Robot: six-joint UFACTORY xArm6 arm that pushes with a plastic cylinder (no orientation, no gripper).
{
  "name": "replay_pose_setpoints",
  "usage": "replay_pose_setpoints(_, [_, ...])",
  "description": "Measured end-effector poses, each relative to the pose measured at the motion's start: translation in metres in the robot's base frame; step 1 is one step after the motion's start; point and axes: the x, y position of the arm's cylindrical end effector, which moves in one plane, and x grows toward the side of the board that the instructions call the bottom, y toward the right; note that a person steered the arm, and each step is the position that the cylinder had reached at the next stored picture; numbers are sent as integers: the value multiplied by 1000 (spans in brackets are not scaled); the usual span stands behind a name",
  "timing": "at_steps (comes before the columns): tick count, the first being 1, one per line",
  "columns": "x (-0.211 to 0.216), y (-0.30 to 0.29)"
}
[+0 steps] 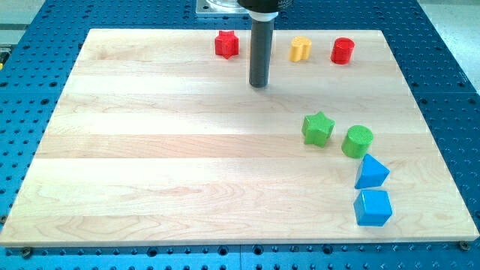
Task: Push the green circle into the green star
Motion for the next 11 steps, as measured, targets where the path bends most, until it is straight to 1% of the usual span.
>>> replay_pose_setpoints(2, [0, -17])
replay_pose_setpoints(3, [18, 1])
replay_pose_setpoints(4, [41, 60])
replay_pose_setpoints(5, [43, 68])
replay_pose_setpoints(6, [49, 139])
replay_pose_setpoints(7, [87, 192])
replay_pose_setpoints(8, [158, 216])
replay_pose_setpoints(9, [163, 136])
replay_pose_setpoints(10, [143, 115])
replay_pose_setpoints(11, [162, 139])
